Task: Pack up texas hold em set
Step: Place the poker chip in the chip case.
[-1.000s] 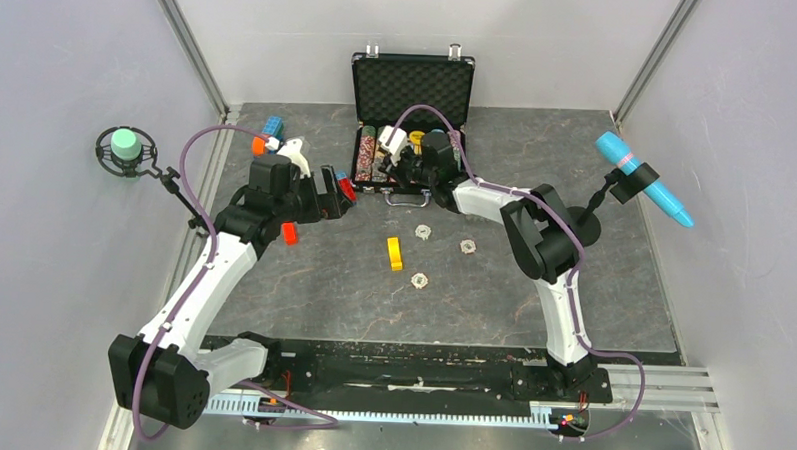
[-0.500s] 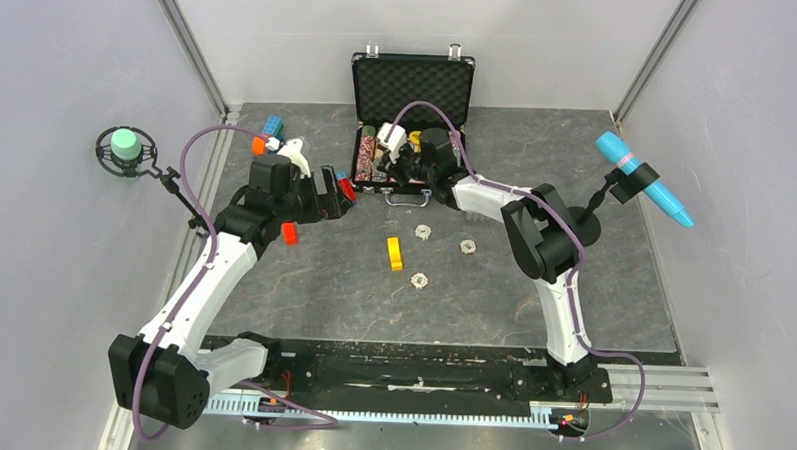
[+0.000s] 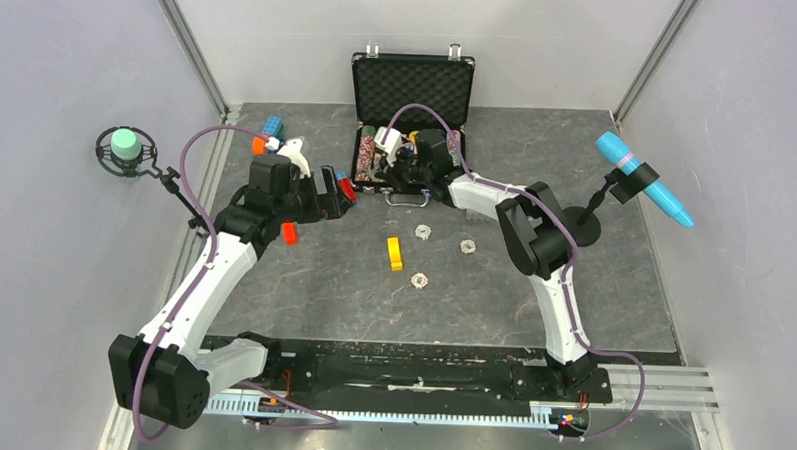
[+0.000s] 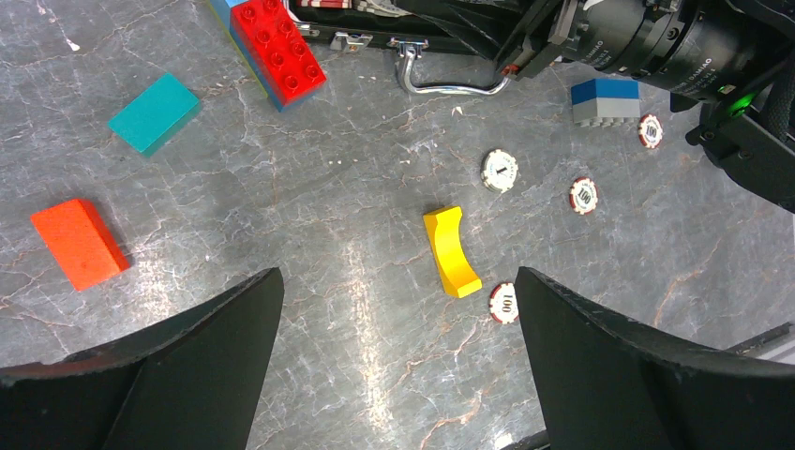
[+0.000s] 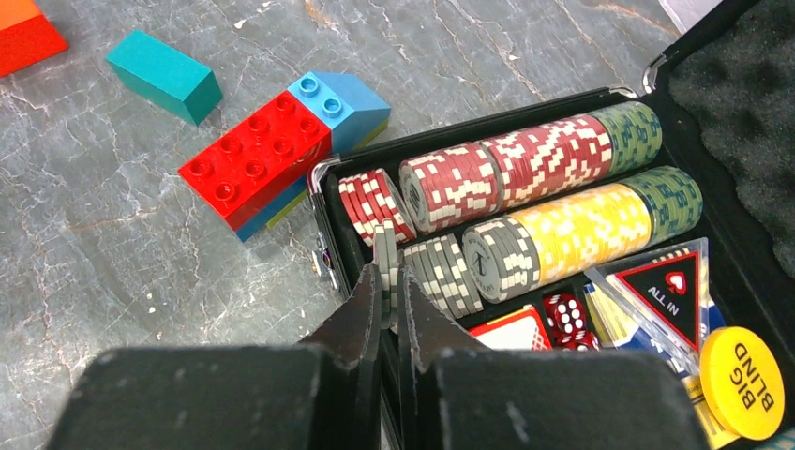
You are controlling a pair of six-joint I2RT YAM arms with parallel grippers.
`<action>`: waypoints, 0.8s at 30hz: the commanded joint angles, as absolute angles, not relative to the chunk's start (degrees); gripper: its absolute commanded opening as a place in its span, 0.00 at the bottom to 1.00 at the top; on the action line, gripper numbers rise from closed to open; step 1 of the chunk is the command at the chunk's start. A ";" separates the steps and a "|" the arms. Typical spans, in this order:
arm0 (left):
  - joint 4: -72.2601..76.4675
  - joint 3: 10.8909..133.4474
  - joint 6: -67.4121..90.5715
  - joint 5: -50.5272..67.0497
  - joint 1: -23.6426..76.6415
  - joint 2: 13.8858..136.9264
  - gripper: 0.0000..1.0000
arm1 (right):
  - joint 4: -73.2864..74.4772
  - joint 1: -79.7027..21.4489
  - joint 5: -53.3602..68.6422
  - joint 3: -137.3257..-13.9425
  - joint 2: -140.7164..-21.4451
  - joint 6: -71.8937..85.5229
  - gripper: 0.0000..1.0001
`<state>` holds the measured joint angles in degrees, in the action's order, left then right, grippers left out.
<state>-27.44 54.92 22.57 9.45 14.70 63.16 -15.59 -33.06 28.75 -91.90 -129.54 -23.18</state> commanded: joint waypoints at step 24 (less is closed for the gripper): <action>-25.60 54.67 19.42 10.73 14.06 62.52 1.00 | -8.87 -33.75 17.68 -97.82 -131.75 -32.11 0.00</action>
